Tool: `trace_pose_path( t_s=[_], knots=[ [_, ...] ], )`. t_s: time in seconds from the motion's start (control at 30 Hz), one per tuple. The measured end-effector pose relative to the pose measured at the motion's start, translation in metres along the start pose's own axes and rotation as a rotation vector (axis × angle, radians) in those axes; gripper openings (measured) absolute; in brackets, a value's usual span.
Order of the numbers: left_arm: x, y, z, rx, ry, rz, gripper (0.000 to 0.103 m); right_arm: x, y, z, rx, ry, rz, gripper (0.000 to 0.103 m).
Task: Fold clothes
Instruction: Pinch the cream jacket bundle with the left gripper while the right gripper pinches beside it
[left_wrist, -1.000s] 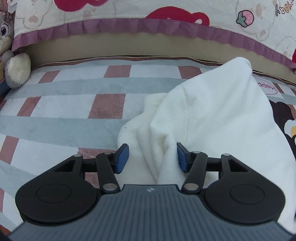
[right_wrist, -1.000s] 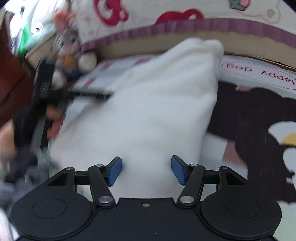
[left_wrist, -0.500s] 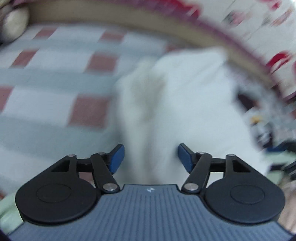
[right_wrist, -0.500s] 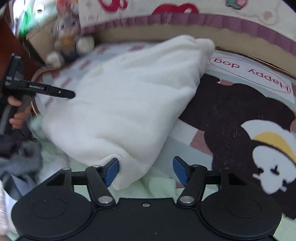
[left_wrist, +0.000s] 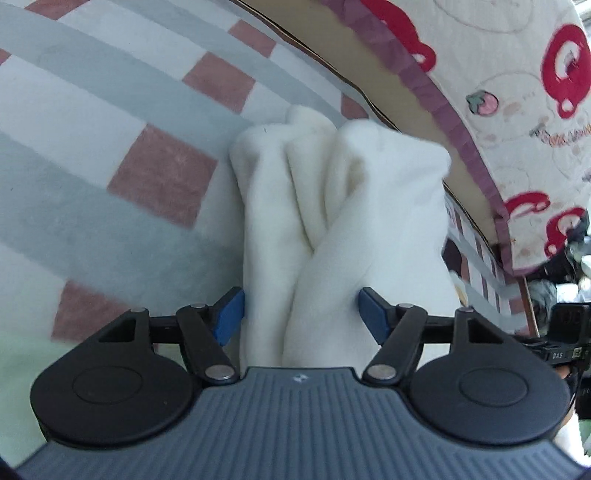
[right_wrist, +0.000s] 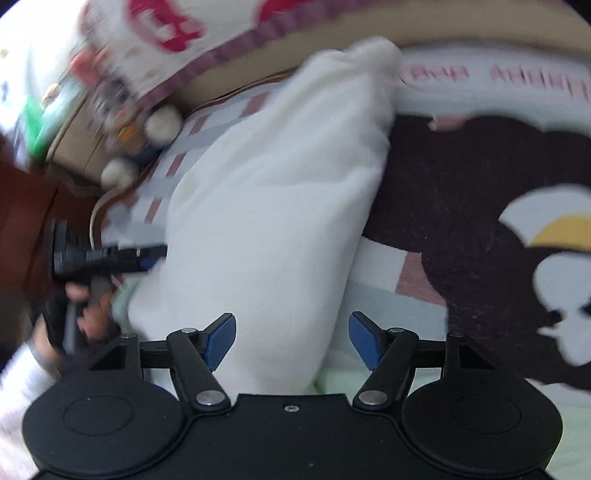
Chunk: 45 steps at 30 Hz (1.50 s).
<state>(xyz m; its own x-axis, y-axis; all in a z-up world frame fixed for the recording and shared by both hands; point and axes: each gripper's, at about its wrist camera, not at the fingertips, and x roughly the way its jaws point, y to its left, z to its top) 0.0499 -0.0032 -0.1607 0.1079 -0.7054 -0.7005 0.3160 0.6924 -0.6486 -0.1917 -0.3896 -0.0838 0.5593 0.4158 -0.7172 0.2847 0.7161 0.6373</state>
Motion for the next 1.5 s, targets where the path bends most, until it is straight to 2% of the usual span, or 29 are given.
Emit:
trace_pose_path(
  t_s=[0.1,0.23,0.27,0.37,0.43,0.47,0.5,0.57,0.63,0.7,0.73,0.77,0.8,0.83,1.0,1.03,1.07,1.17,1.23,1.3,1.37,1.4,1.5],
  knots=[
    [0.007,0.006,0.004,-0.034,0.015,-0.029,0.068,0.021,-0.017,0.019,0.129,-0.002,0.031,0.073],
    [0.017,0.014,0.01,-0.08,0.034,-0.068,0.072,0.036,-0.015,0.028,0.099,-0.062,-0.005,0.073],
    [0.02,0.016,0.012,-0.092,0.039,-0.077,0.075,0.041,-0.016,0.028,0.1,-0.067,0.003,0.073],
    [0.027,0.022,0.015,-0.128,0.059,-0.112,0.075,0.056,-0.024,0.024,0.125,-0.075,0.042,0.073],
    [0.035,0.023,0.013,-0.144,0.1,-0.144,0.071,0.064,-0.03,0.018,0.147,-0.082,0.083,0.076],
    [0.038,0.021,0.012,-0.137,0.108,-0.145,0.06,0.067,-0.031,0.014,0.148,-0.081,0.101,0.076],
    [0.039,0.015,0.013,-0.107,0.098,-0.142,0.046,0.07,-0.033,0.01,0.145,-0.081,0.116,0.076],
    [0.038,0.0,0.015,-0.034,0.074,-0.115,0.042,0.075,-0.039,0.005,0.143,-0.107,0.149,0.077],
    [0.038,-0.018,0.016,0.052,0.073,-0.049,0.041,0.079,-0.043,0.005,0.136,-0.147,0.177,0.077],
    [0.035,-0.036,0.017,0.134,0.074,0.012,0.041,0.083,-0.031,0.007,0.039,-0.179,0.141,0.079],
    [0.033,-0.045,0.017,0.171,0.069,0.034,0.04,0.083,-0.022,0.008,-0.021,-0.195,0.115,0.077],
    [0.031,-0.053,0.016,0.191,0.047,0.023,0.039,0.08,-0.012,0.008,-0.079,-0.214,0.09,0.071],
    [0.029,-0.062,0.016,0.211,0.024,0.012,0.037,0.073,-0.002,0.007,-0.137,-0.246,0.072,0.058],
    [0.027,-0.07,0.015,0.231,0.002,0.001,0.037,0.063,0.008,0.004,-0.195,-0.29,0.06,0.052],
    [0.016,-0.111,0.013,0.33,-0.112,-0.053,0.036,0.022,0.047,-0.006,-0.432,-0.474,-0.065,0.049],
    [0.016,-0.118,0.014,0.349,-0.126,-0.052,0.036,0.02,0.047,-0.004,-0.45,-0.489,-0.1,0.049],
    [0.026,-0.12,0.017,0.362,-0.105,-0.003,0.035,0.02,0.04,0.001,-0.431,-0.484,-0.128,0.049],
    [0.059,-0.121,0.018,0.406,-0.022,0.134,0.038,0.028,0.01,0.017,-0.287,-0.402,-0.194,0.051],
    [0.07,-0.113,0.016,0.371,-0.004,0.157,0.046,0.033,-0.004,0.018,-0.233,-0.366,-0.209,0.055],
    [0.072,-0.101,0.02,0.319,-0.015,0.145,0.074,0.03,-0.011,0.018,-0.205,-0.357,-0.182,0.059],
    [0.077,-0.085,0.028,0.264,0.015,0.117,0.085,0.03,-0.016,0.025,-0.177,-0.337,-0.156,0.06],
    [0.079,-0.078,0.032,0.234,0.031,0.099,0.085,0.03,-0.02,0.028,-0.157,-0.327,-0.137,0.061],
    [0.087,-0.056,0.037,0.105,0.097,-0.025,0.083,0.033,-0.036,0.031,-0.065,-0.296,-0.053,0.065]
  ],
)
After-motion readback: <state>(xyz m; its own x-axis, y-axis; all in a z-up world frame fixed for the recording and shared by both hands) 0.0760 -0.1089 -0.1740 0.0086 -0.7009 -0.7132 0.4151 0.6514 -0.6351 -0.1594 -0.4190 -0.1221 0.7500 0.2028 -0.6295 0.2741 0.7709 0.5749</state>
